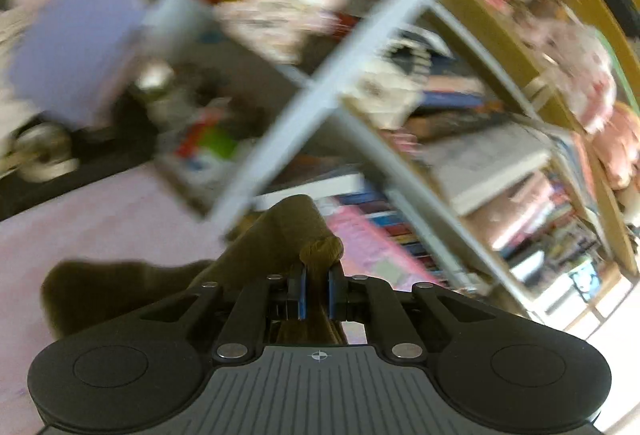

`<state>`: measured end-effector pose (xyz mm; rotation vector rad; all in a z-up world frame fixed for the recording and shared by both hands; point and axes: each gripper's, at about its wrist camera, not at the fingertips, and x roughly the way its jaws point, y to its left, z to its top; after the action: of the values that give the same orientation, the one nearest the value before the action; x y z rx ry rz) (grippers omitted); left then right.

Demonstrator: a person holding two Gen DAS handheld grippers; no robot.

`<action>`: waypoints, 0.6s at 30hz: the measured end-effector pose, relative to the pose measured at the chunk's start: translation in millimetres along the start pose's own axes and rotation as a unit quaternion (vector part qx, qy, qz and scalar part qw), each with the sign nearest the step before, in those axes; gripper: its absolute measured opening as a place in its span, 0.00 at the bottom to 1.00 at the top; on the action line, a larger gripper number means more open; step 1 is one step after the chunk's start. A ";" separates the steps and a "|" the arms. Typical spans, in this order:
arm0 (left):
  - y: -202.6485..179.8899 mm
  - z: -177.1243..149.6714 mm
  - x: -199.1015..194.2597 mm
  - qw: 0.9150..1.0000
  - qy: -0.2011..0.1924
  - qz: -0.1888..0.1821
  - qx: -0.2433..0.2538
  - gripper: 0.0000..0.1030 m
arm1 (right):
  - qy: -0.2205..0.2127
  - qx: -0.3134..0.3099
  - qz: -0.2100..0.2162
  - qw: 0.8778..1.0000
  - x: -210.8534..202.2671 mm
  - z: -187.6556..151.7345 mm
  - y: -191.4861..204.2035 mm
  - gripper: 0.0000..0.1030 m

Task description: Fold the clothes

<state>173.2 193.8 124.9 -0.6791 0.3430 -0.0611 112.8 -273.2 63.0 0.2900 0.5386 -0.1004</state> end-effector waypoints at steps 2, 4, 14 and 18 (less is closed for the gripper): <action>-39.7 14.8 4.6 0.999 -0.018 -0.037 0.022 0.08 | -0.061 0.023 -0.017 0.998 -23.2 18.5 -22.9 0.05; -69.6 31.7 -8.4 0.994 -0.045 -0.090 0.037 0.08 | -0.129 0.041 -0.020 0.991 -50.5 34.1 -41.1 0.05; 14.3 14.3 -74.4 0.998 -0.028 -0.057 0.018 0.09 | -0.087 -0.009 0.095 0.992 -75.4 -7.6 -49.9 0.05; 110.5 -67.5 -60.6 0.989 0.088 0.117 0.007 0.09 | 0.067 -0.031 0.075 0.994 -24.5 -80.5 -32.9 0.05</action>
<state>87.7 249.1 24.5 -0.6168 0.5899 0.0994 46.8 -280.2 1.7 0.2768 0.6498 0.0809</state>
